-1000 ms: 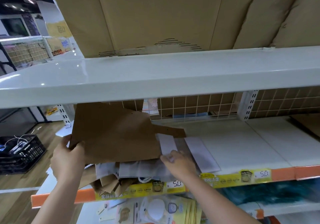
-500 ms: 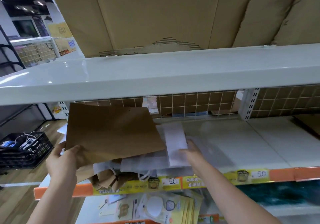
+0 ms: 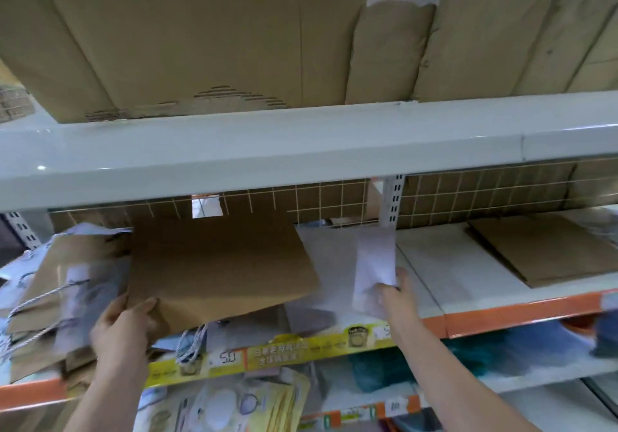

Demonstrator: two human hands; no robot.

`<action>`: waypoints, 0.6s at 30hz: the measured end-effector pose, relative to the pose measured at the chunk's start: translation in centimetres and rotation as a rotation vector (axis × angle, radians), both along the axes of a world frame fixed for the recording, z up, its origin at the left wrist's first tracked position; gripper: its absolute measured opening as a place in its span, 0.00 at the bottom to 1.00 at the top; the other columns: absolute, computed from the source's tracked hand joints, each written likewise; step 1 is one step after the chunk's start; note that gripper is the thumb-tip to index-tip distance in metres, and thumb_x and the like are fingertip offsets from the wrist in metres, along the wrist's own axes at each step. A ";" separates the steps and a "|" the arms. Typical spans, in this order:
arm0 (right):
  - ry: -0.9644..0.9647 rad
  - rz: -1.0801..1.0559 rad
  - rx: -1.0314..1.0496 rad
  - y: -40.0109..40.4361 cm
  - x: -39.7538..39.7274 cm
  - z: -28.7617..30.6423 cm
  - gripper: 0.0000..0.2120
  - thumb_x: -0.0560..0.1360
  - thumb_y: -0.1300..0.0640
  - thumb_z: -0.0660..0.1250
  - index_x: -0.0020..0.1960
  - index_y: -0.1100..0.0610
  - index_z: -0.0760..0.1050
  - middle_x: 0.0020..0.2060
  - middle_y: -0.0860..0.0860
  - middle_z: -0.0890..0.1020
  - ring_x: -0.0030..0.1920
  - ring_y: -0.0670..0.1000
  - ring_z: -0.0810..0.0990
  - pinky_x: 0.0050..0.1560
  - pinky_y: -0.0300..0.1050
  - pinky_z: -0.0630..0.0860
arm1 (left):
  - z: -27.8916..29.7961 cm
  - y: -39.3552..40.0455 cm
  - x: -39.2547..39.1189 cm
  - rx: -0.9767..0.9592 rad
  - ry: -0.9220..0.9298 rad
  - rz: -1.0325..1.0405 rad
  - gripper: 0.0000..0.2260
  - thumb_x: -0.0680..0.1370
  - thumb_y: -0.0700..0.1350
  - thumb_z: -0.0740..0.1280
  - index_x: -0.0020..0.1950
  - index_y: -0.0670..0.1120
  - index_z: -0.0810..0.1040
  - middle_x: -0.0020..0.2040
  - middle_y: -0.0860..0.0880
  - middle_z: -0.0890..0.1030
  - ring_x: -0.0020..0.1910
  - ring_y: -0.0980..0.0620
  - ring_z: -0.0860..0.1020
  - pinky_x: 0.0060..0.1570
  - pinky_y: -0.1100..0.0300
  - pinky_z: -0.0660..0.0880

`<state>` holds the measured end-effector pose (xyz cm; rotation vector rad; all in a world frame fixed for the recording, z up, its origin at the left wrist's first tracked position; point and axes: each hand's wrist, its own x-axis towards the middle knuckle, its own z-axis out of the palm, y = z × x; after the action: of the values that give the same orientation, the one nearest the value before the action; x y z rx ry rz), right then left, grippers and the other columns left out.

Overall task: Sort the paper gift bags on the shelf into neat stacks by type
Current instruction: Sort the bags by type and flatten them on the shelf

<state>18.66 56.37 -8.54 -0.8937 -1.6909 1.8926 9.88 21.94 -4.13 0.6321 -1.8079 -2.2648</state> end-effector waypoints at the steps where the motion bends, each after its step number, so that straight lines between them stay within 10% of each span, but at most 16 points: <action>1: 0.001 -0.002 -0.004 1.3 0.9 0.0 0.17 0.75 0.69 0.58 0.59 0.54 0.67 0.46 0.58 0.77 0.39 0.52 0.75 0.35 0.43 0.69 | -0.2 1.2 0.5 -0.001 -0.002 0.008 0.16 0.73 0.34 0.66 0.60 0.44 0.77 0.49 0.43 0.75 0.39 0.46 0.73 0.40 0.60 0.73; 10: -0.026 -0.155 0.056 12.0 8.6 0.2 0.14 0.77 0.68 0.58 0.58 0.52 0.66 0.40 0.47 0.73 0.42 0.52 0.73 0.51 0.52 0.73 | -1.7 13.3 4.9 0.051 -0.096 -0.088 0.15 0.74 0.36 0.69 0.60 0.45 0.76 0.49 0.44 0.81 0.47 0.45 0.80 0.45 0.55 0.76; 18: -0.025 -0.351 0.037 21.0 13.6 -0.6 0.14 0.77 0.69 0.58 0.58 0.53 0.68 0.42 0.50 0.76 0.41 0.50 0.74 0.37 0.43 0.68 | -3.5 25.2 4.6 0.031 -0.165 -0.226 0.21 0.73 0.38 0.71 0.66 0.46 0.74 0.58 0.44 0.78 0.54 0.44 0.77 0.47 0.53 0.74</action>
<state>32.30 77.33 -9.10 -1.1203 -1.4632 1.6168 14.49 47.16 -7.61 0.6690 -2.0167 -2.4535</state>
